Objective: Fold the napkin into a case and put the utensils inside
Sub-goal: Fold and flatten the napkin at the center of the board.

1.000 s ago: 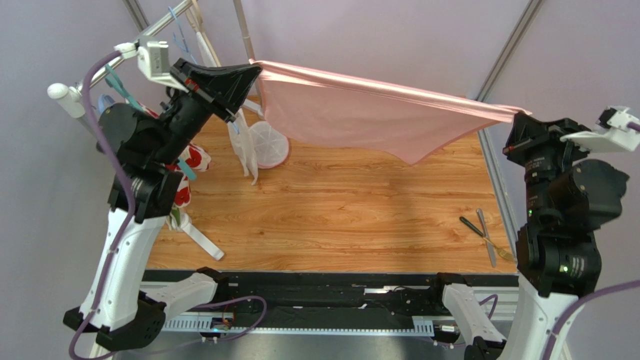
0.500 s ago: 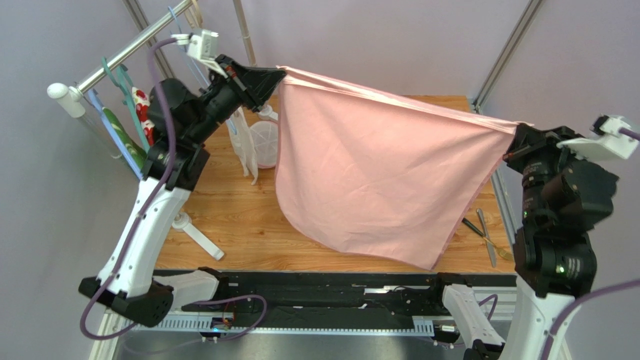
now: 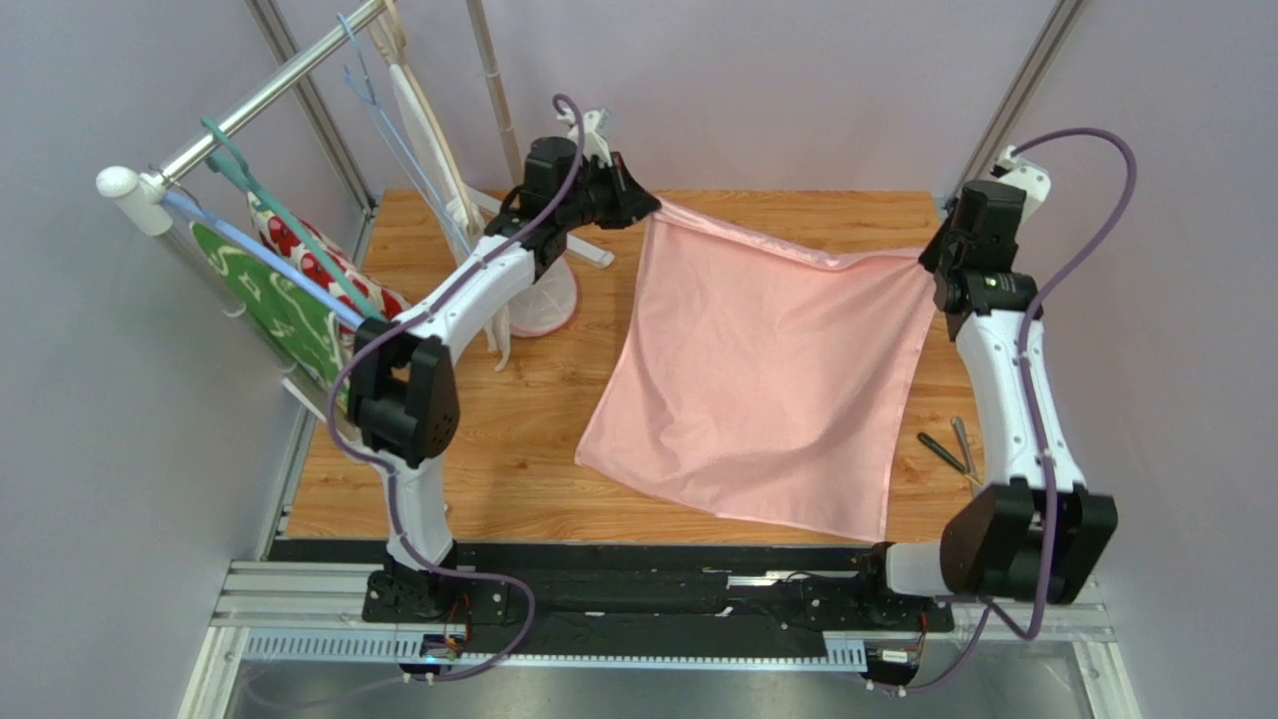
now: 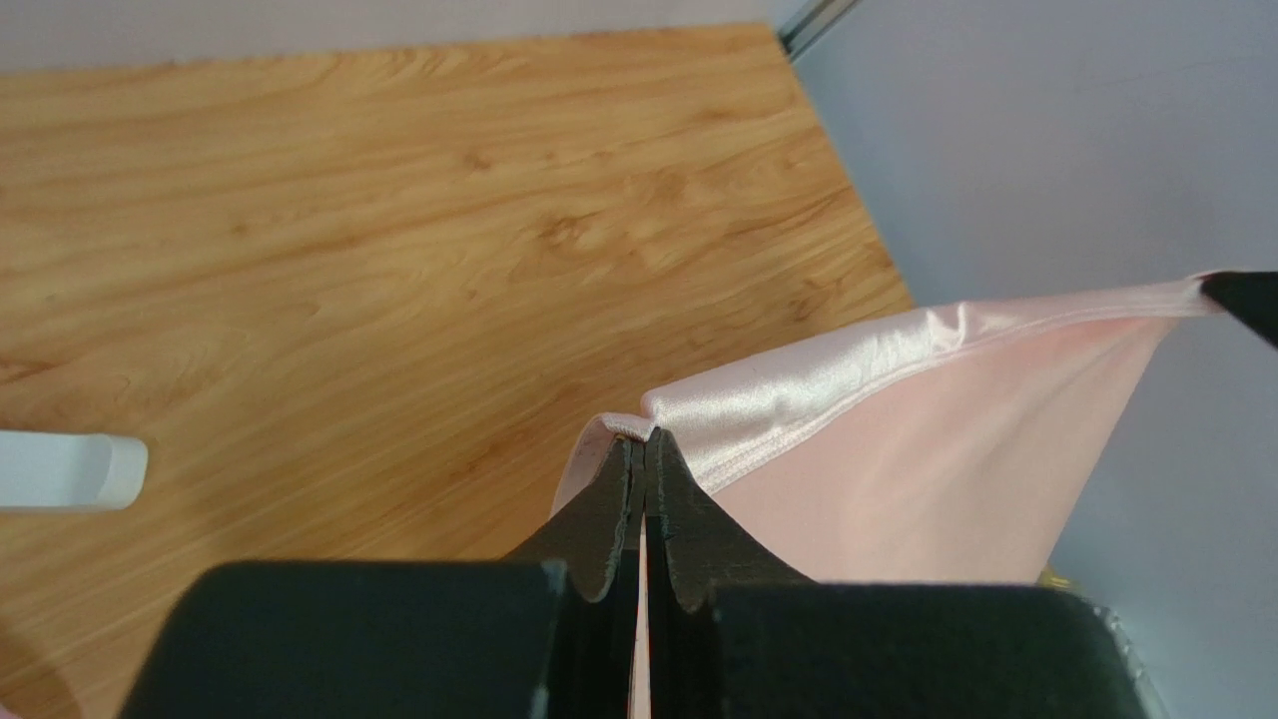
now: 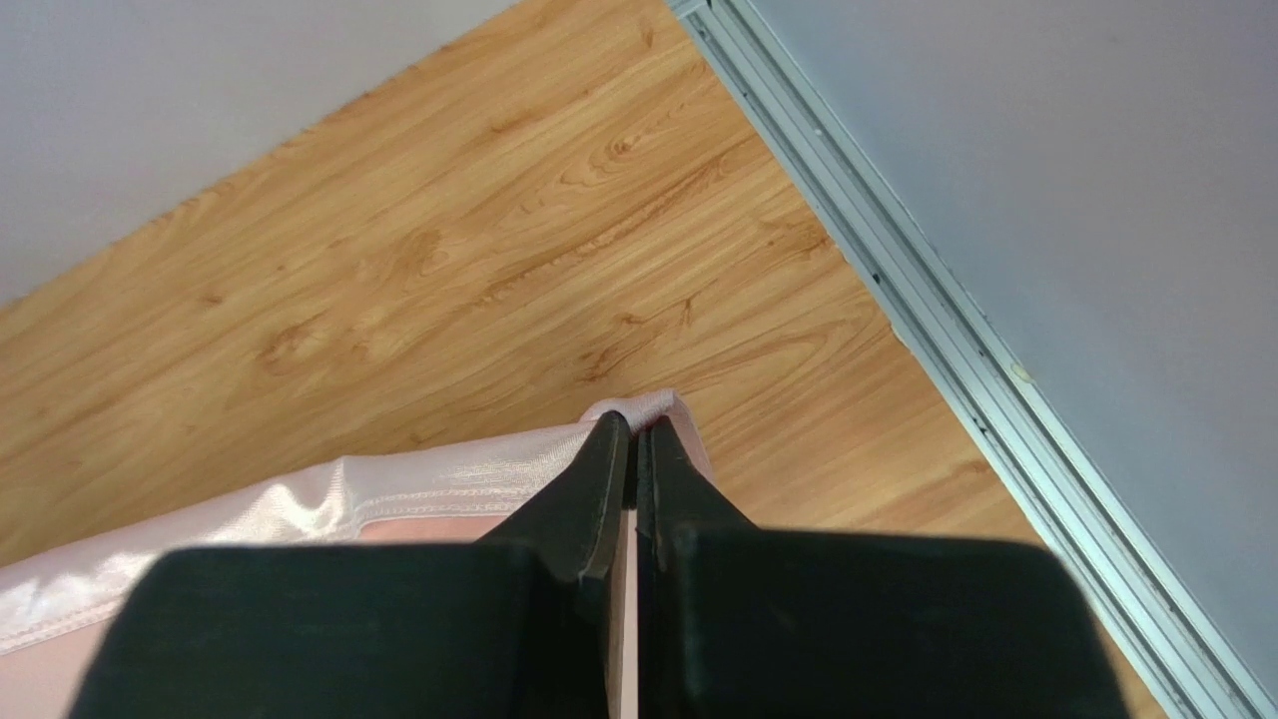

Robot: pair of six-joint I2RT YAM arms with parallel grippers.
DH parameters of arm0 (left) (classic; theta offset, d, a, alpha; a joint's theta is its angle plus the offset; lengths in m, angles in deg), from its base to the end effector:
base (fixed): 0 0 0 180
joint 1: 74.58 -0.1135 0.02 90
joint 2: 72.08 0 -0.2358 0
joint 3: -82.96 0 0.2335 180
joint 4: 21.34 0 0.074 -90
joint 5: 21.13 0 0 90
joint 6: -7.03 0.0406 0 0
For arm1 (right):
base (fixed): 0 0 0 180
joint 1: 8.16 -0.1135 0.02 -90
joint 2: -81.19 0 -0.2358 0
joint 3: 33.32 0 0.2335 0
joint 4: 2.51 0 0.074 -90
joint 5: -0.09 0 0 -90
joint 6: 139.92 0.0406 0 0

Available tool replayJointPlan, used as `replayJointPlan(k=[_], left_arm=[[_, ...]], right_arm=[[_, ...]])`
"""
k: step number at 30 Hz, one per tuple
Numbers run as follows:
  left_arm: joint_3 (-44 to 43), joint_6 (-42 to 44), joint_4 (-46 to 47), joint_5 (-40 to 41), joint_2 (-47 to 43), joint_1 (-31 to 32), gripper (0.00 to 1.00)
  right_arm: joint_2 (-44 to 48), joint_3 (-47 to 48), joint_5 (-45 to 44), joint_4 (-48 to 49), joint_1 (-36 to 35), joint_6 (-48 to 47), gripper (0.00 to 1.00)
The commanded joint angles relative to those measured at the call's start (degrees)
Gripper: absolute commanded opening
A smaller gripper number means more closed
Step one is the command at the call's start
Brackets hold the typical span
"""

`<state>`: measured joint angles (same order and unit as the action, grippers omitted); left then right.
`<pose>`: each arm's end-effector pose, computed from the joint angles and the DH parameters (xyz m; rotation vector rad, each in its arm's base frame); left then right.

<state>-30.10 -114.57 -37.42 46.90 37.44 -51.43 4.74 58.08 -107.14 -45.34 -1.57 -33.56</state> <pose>0.3994 -0.1873 0.3259 0.1526 1.8872 -1.0124 0.2867 -0.0452 0.3502 0.5858 1.9539 -0.2025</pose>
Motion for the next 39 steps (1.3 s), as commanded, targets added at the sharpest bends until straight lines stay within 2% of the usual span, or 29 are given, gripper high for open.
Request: replayJointPlan(k=[1,8,15,18,25,31,39], left_arm=[[-5.89,1.8,5.67,2.01,6.83,-0.04,0.0],[-11.08,3.29,5.41,2.2,14.41,-0.66,0.0],[-9.59,4.79,4.62,2.38,14.68,-1.01,0.0],[-7.92,3.83,2.96,2.99,13.62,-1.01,0.0],[-4.76,-2.58,-11.97,5.36,9.76,-0.92,0.0],[-3.17,-2.6,-21.81,5.98,6.59,-0.92,0.0],[1.48,-4.44,-29.13,-0.16,3.08,-1.01,0.0]], right_arm=[[-10.7,4.43,-1.05,9.22,0.27,-3.26,0.0],[-23.12,11.73,0.62,8.17,0.35,-3.79,0.0],[-23.75,9.8,1.41,6.68,0.35,-2.74,0.0],[-22.53,9.27,1.68,3.78,0.35,-1.86,0.0],[-16.21,3.39,1.32,-4.64,0.35,0.51,0.0],[-11.98,-0.21,-1.13,-12.38,0.35,1.39,0.0],[-6.53,-4.26,-3.25,-17.05,0.44,2.36,0.0]])
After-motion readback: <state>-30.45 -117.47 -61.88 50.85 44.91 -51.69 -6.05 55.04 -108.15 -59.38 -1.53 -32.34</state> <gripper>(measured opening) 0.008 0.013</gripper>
